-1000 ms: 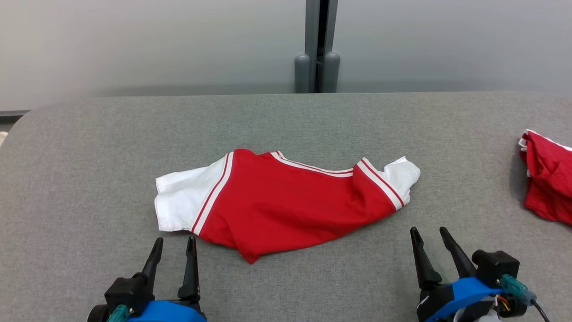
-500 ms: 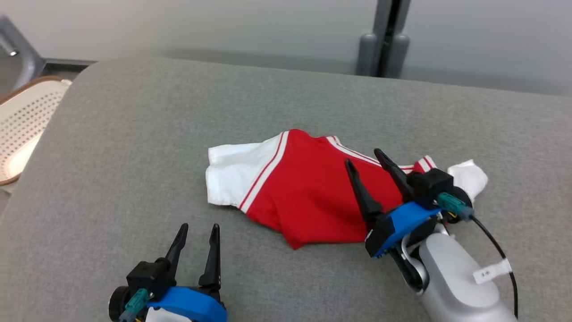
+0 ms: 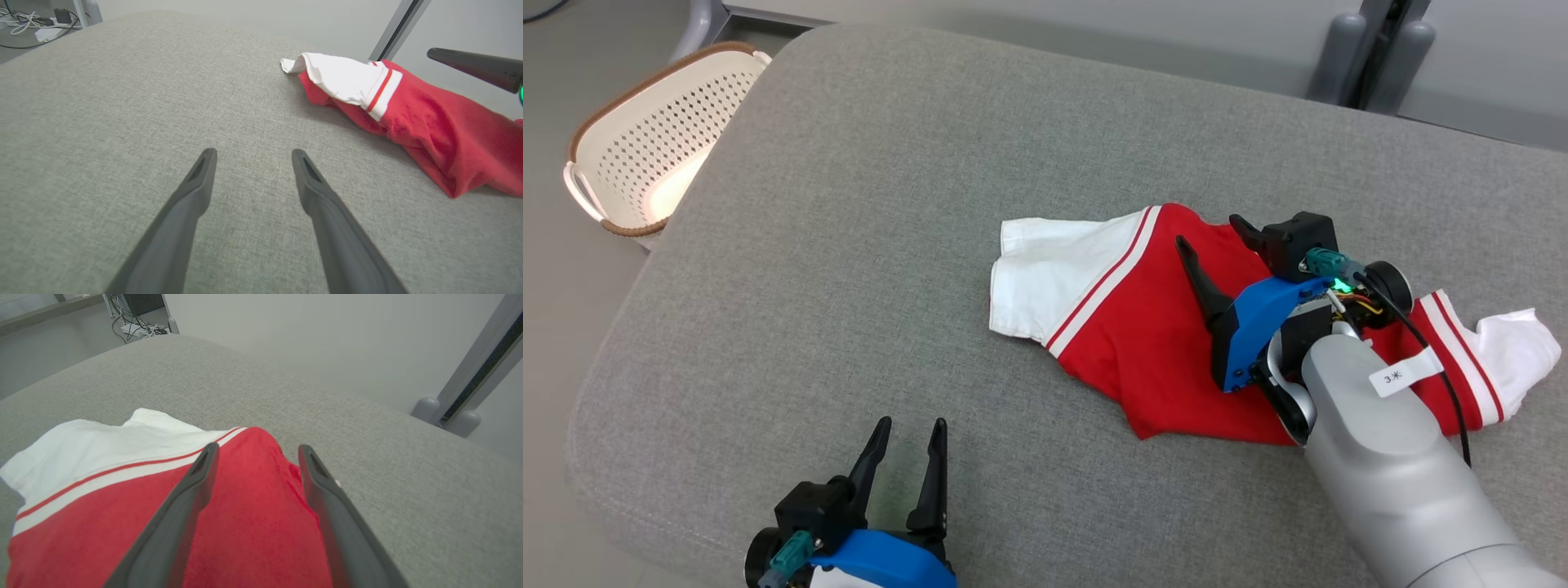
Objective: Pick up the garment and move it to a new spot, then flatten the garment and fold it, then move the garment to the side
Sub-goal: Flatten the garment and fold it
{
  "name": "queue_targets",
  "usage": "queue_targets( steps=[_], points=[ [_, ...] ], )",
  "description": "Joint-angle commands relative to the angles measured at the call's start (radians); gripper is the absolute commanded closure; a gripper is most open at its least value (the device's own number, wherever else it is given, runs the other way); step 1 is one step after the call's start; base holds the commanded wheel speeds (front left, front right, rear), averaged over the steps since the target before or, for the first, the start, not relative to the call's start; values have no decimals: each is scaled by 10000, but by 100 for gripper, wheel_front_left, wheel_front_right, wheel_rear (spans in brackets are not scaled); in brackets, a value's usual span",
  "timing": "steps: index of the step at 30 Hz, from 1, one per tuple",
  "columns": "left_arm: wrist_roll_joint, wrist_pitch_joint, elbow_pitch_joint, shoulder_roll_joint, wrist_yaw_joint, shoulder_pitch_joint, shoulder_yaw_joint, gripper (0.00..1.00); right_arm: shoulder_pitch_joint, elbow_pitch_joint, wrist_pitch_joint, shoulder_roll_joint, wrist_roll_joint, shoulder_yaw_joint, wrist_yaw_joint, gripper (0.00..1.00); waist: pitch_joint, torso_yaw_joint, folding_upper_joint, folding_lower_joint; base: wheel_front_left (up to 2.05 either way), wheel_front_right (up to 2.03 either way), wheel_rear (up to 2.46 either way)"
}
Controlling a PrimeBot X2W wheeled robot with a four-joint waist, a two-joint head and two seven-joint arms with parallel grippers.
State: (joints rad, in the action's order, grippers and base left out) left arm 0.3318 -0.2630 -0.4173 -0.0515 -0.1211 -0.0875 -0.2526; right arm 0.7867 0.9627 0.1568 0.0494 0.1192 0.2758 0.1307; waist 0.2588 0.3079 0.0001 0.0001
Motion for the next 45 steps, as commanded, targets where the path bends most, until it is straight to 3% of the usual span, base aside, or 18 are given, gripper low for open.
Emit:
queue_targets(
  steps=[1,16,17,18,19,20,21,22,33,38,42,45],
  points=[
    [22,-25,16,14,27,-193,-61,0,299,149,-39,30,37,37,0,0,139,52,-1,-1,0,0,0],
    [392,-25,115,10,13,-983,-997,0,1719,1921,-853,32,-26,253,0,0,875,681,-1,-1,0,0,0],
    [399,-25,95,10,15,-962,-993,0,1761,2051,-892,31,-65,224,0,16,897,724,-1,-1,0,0,0],
    [399,-25,95,10,15,-962,-993,0,1761,2051,-892,31,-65,224,0,16,897,724,-1,-1,0,0,0],
    [428,-25,80,10,19,-937,-989,0,1787,2176,-922,29,-61,175,-1,52,915,763,-1,-1,0,0,0],
    [435,-25,68,10,18,-917,-979,0,1810,2325,-969,31,-71,138,-1,68,927,793,-1,-1,0,0,0],
    [452,-25,51,11,29,-894,-964,0,1801,2432,-999,31,-81,126,-1,93,935,820,-1,-1,0,0,0],
    [460,-25,40,11,33,-884,-952,0,1778,2519,-995,34,-28,81,-1,100,940,843,-1,-1,0,0,0],
    [489,-25,106,10,22,-861,-982,0,2639,1742,1023,93,-625,-611,-1,100,640,914,-1,-1,0,0,0],
    [520,-25,92,8,27,-765,-1034,0,3053,-1085,1087,177,-1115,-243,0,100,362,1041,-1,-1,0,0,0],
    [456,-25,77,11,56,-570,-954,0,2835,-3391,1082,834,-1358,604,-1,100,108,1025,-1,-1,0,0,0],
    [379,-25,93,15,66,-352,-872,0,2081,-4165,1079,1333,-1340,1002,0,100,-68,826,-1,-1,0,0,0]
  ],
)
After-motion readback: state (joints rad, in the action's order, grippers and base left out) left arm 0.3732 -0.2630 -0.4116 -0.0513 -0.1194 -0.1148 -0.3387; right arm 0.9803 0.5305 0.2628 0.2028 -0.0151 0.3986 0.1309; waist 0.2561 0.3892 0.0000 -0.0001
